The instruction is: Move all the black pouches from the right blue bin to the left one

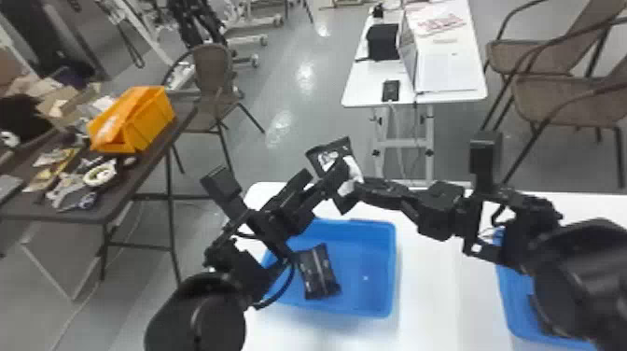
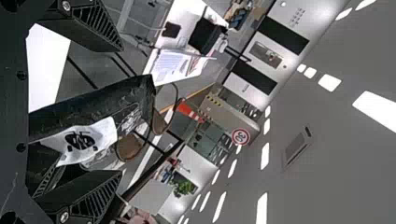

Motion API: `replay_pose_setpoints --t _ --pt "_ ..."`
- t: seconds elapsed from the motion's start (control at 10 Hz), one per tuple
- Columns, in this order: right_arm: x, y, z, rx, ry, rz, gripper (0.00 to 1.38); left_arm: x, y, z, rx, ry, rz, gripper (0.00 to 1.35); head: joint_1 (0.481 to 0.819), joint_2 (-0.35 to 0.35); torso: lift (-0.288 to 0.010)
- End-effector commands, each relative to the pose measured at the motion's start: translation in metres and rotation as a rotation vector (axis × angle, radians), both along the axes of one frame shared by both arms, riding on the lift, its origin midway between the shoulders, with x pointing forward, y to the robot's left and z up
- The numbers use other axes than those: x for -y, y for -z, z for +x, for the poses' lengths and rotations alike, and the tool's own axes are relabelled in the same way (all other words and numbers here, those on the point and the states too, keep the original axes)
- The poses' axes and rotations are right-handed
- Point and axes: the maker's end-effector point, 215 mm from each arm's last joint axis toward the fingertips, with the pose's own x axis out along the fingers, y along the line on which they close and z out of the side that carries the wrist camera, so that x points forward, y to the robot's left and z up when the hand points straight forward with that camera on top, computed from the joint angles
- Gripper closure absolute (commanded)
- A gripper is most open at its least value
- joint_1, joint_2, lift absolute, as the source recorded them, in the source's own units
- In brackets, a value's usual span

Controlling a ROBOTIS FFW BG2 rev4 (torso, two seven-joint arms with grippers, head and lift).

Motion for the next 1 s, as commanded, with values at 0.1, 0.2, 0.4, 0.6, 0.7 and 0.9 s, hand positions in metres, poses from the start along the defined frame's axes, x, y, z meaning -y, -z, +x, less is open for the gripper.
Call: replay_pose_setpoints --t 0.1,0.2,0.4,0.6,0.7,0.9 --pt "0.000 0.003 0.000 -0.007 0.002 -0.002 1.28 0.022 0.009 -0.003 -0.070 0.087 -0.052 0.25 0.695 0.280 0.010" --pt "-0.001 0.003 0.000 -0.007 0.001 -0.001 1.28 0.029 0.014 -0.005 -0.088 0.104 -0.064 0.59 0.695 0.270 0.010" --pt "-0.001 0.004 0.000 -0.012 0.002 0.001 1.28 0.031 0.016 -0.004 -0.101 0.116 -0.044 1.20 0.695 0.257 0.010" --pt "-0.001 0.004 0.000 -0.014 0.002 0.007 1.28 0.021 0.005 0.000 -0.043 0.060 -0.053 1.21 0.695 0.255 0.010" --pt "-0.001 0.006 -0.001 -0.022 0.004 0.009 1.27 0.017 0.003 -0.001 -0.030 0.037 -0.068 1.21 0.695 0.260 0.010" --pt "0.001 0.009 -0.001 -0.021 0.014 0.022 0.52 0.004 0.000 -0.001 -0.002 -0.012 -0.061 1.21 0.695 0.268 0.010"
